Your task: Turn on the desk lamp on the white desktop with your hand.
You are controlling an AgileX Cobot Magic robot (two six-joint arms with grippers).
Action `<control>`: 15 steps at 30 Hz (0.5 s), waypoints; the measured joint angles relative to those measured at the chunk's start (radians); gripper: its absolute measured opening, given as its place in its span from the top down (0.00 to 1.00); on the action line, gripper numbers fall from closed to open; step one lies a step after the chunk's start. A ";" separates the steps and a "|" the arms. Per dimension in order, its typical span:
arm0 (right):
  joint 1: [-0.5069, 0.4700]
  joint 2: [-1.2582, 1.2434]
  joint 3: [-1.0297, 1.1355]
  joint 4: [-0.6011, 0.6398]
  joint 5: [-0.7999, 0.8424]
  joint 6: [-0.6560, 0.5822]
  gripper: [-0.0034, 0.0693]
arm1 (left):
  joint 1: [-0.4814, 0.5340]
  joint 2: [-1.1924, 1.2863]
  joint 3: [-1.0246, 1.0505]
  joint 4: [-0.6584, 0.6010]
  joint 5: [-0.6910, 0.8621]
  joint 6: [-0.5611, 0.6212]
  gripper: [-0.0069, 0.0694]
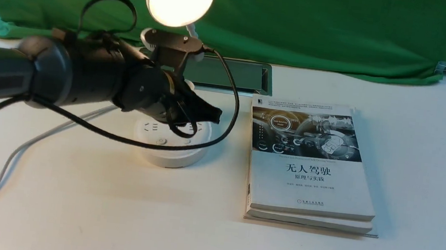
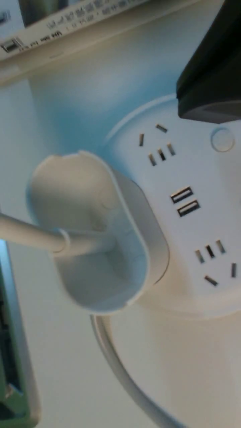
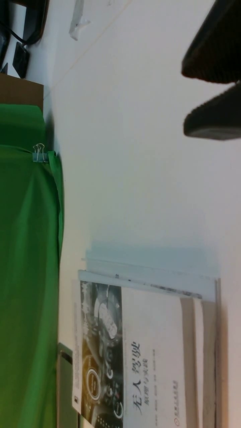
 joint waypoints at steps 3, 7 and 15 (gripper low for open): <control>0.000 0.000 0.000 0.000 0.000 0.000 0.62 | 0.000 -0.057 0.032 -0.029 0.085 0.014 0.91; 0.000 0.000 0.000 0.000 0.000 0.000 0.62 | 0.000 -0.175 0.195 -0.118 0.085 0.048 0.91; 0.000 0.000 0.000 0.000 0.001 0.000 0.62 | 0.000 -0.648 0.519 -0.239 0.041 0.132 0.91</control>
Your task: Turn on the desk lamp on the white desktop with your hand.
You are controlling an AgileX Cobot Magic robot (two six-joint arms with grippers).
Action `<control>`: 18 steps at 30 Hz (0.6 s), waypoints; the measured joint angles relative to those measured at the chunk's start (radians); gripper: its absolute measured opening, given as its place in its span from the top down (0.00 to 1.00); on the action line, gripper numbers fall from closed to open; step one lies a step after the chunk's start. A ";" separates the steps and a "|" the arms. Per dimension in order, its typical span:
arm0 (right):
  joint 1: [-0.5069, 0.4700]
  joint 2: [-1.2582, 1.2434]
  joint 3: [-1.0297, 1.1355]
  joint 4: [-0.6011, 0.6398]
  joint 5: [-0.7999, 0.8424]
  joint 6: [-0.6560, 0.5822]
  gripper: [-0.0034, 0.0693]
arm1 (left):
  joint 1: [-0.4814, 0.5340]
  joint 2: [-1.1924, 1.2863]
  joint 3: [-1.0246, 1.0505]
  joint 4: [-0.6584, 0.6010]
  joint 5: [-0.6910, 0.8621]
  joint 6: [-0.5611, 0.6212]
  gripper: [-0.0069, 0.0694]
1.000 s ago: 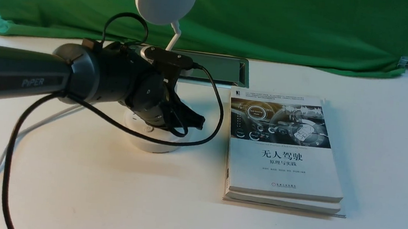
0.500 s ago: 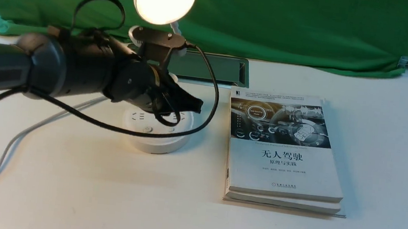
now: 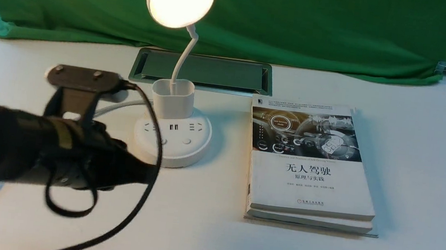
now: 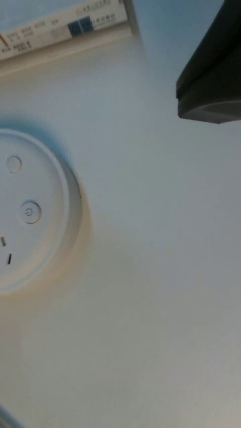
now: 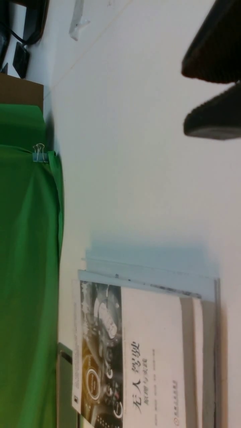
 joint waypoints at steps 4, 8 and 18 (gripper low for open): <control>0.000 0.000 0.000 0.000 -0.001 0.000 0.62 | 0.000 -0.277 0.050 -0.006 -0.019 0.015 0.91; 0.000 0.000 0.000 0.000 -0.001 0.000 0.62 | 0.000 -0.564 0.098 -0.007 -0.089 0.027 0.91; 0.000 0.000 0.000 0.000 -0.001 0.000 0.62 | 0.000 -0.888 0.198 0.089 -0.024 0.032 0.91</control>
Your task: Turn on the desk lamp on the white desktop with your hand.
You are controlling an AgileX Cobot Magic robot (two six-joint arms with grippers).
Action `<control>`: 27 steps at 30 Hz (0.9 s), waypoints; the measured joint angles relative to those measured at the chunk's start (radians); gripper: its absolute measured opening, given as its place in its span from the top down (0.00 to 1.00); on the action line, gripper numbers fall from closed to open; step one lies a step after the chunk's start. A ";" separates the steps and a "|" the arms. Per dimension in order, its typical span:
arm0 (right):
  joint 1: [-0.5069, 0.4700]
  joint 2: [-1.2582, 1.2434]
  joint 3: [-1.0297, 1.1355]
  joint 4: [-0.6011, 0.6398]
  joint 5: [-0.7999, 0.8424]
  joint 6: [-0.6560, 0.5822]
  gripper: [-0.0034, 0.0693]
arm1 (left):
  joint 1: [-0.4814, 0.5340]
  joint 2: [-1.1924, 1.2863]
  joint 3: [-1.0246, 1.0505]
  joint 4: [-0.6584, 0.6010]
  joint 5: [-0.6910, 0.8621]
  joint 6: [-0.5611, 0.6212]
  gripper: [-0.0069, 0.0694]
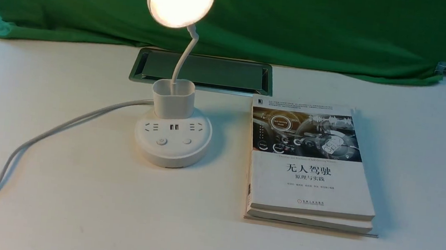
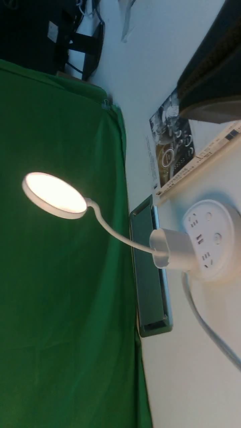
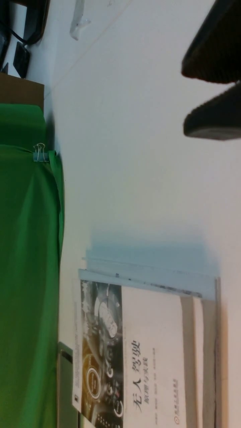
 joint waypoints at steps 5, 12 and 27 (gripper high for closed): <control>0.000 0.000 0.000 0.000 0.000 0.000 0.62 | 0.000 -0.005 0.033 0.001 0.011 0.001 0.91; 0.000 0.000 0.000 0.000 0.000 0.000 0.62 | 0.000 -0.006 0.049 0.053 -0.007 0.001 0.91; 0.000 0.000 0.000 0.000 -0.001 0.000 0.62 | 0.393 -0.248 0.508 0.166 -0.609 0.011 0.91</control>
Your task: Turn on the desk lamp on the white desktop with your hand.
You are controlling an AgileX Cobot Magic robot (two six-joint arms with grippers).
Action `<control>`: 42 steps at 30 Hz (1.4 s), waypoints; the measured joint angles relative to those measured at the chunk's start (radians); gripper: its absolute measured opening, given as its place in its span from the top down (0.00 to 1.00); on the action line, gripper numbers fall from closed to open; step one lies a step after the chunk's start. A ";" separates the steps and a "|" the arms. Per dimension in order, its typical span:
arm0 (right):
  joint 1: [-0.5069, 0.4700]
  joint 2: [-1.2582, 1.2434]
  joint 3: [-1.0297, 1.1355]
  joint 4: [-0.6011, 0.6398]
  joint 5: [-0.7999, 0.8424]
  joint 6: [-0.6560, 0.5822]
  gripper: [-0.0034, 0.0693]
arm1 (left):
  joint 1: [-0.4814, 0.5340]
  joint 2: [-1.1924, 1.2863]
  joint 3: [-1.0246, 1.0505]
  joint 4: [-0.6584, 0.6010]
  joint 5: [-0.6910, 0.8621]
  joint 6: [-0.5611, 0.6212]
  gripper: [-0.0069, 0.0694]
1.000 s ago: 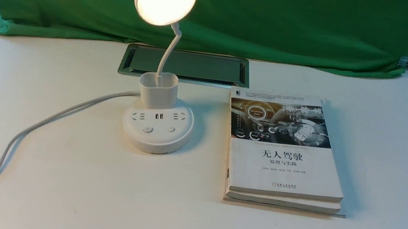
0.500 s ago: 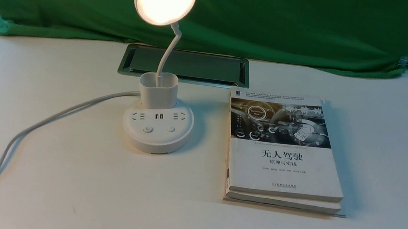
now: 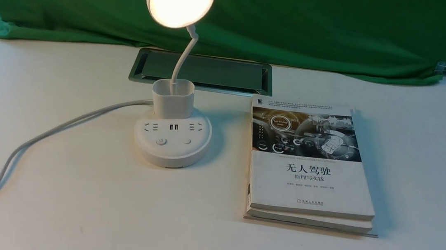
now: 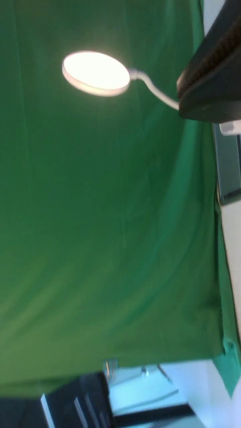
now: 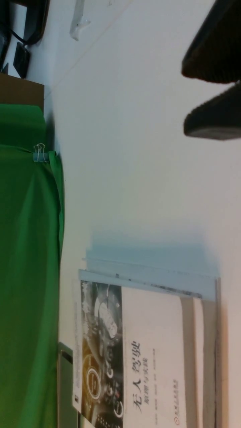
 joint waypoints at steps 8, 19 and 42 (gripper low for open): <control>0.000 0.000 0.000 0.000 0.001 0.000 0.62 | 0.035 -0.013 0.013 -0.091 0.376 0.000 0.91; 0.000 0.000 0.000 0.000 0.001 0.000 0.62 | 0.035 -0.014 0.015 -0.134 0.460 0.098 0.89; 0.000 0.000 0.000 0.000 0.001 0.000 0.62 | 0.035 -0.015 0.015 -0.134 0.461 0.106 0.88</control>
